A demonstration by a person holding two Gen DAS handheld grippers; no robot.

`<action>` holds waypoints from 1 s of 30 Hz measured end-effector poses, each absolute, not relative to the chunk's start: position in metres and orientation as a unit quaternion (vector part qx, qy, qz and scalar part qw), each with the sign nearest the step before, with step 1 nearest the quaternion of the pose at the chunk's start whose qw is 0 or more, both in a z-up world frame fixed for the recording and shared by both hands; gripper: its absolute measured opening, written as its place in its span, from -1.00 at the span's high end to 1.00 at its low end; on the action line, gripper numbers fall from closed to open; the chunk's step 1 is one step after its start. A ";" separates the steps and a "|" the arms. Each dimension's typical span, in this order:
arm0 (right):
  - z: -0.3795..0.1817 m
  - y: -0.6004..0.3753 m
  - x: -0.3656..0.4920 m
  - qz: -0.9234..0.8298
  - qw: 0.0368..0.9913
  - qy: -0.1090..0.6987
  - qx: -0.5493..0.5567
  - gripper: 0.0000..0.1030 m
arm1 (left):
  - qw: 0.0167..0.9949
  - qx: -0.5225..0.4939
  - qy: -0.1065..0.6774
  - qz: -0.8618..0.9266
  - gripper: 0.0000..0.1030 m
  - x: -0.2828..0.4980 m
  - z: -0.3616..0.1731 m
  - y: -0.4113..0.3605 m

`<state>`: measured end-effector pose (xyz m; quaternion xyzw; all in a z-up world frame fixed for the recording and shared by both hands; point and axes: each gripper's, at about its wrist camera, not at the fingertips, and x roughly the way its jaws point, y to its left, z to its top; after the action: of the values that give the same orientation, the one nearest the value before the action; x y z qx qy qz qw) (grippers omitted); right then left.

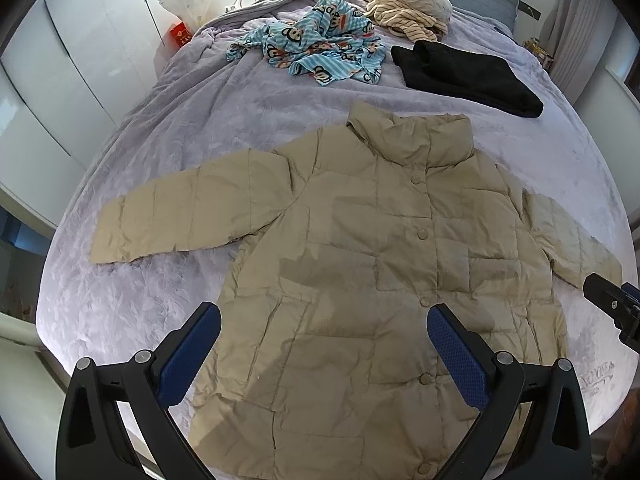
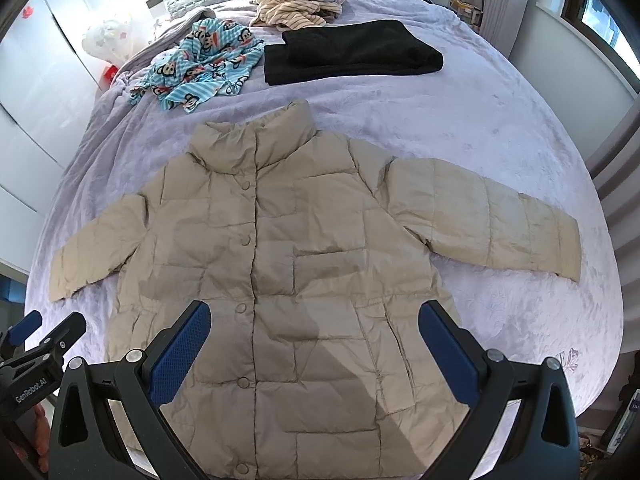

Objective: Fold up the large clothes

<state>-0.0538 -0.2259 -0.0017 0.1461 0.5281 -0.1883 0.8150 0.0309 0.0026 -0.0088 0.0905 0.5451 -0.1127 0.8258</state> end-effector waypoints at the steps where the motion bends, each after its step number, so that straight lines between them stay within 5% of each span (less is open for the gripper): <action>1: -0.002 -0.226 -0.054 -0.188 0.815 0.528 0.146 -1.00 | 0.826 0.091 0.545 -0.112 -1.00 0.031 -0.009 0.003; 30: -0.003 -0.225 -0.052 -0.187 0.814 0.530 0.146 -1.00 | 0.826 0.092 0.546 -0.110 -1.00 0.032 -0.009 0.004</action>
<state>-0.0521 -0.2247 -0.0032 0.1459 0.5298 -0.1868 0.8143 0.0316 0.0038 -0.0088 0.0919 0.5459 -0.1099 0.8255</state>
